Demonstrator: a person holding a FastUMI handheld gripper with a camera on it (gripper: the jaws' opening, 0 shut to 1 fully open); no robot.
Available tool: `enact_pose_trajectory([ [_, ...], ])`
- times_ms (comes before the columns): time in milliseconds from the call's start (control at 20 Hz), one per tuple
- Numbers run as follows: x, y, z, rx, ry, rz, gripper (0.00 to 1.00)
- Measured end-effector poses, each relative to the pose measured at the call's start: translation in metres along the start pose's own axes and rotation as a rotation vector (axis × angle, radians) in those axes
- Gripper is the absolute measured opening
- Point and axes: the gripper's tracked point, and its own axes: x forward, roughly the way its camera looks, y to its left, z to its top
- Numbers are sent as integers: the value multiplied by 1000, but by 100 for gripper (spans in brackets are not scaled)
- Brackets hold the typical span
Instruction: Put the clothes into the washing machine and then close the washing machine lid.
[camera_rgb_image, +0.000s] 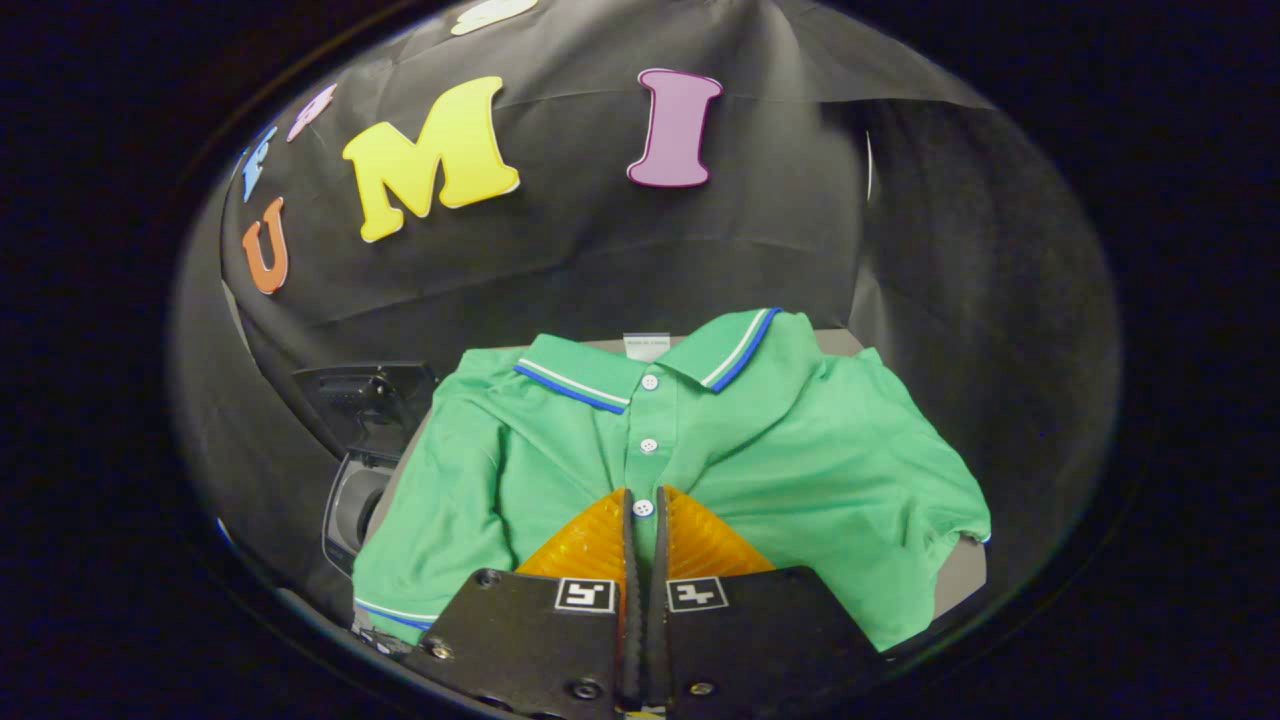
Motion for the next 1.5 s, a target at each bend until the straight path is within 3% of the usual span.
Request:
enact_pose_trajectory([
  [700,-113,118,102,15,-218,246,6],
  [1300,-98,293,101,-42,-177,490,5],
  [1500,-78,338,93,-59,-149,525,6],
])
